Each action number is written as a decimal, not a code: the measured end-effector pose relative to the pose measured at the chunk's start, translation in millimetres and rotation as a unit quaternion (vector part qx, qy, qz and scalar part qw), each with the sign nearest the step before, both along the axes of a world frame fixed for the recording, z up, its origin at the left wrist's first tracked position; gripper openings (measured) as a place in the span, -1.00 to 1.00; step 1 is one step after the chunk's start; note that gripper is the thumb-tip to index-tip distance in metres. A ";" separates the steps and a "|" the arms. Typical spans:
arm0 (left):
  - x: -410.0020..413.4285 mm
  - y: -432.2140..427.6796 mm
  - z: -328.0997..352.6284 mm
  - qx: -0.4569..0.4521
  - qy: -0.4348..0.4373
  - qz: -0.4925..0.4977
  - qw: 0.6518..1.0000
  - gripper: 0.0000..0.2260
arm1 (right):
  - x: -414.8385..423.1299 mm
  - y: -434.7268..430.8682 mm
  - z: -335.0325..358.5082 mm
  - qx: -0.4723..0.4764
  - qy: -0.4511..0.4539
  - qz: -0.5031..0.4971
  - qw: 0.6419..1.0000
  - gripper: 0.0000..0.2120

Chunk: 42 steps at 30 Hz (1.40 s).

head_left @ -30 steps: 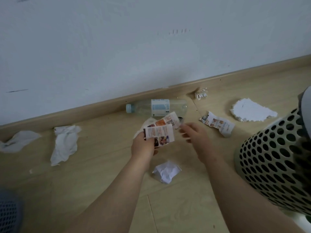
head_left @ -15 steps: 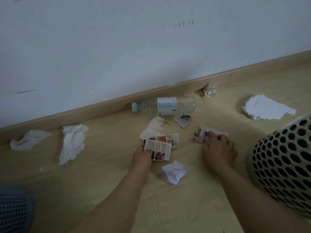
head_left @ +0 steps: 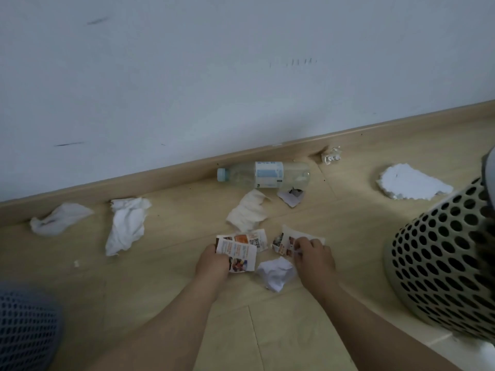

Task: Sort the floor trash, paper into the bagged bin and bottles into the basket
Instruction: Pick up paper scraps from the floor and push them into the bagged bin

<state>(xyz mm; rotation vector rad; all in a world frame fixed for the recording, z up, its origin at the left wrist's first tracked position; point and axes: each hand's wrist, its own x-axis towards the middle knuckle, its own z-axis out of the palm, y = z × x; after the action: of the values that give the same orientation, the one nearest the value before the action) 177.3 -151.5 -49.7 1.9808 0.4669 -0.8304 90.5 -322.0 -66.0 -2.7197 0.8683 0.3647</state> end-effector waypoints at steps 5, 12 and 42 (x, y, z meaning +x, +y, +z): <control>-1.4 22.8 3.5 -0.005 0.015 0.000 1.000 -0.79 | -2.1 12.9 2.0 0.114 -0.072 -0.038 0.990 -0.74; 1.0 26.0 12.3 -0.016 0.030 0.014 0.999 -0.73 | 25.5 29.1 36.8 0.281 -0.297 -0.269 0.872 -0.85; 11.2 14.8 -13.4 0.062 0.018 0.082 0.995 -0.72 | 68.8 -3.4 15.1 0.094 -0.017 0.001 0.995 -0.51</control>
<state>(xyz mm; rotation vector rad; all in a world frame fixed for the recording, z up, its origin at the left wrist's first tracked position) 188.5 -136.6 -63.1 2.0120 0.7076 -0.7496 159.2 -325.4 -50.9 -2.5463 0.7815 0.3799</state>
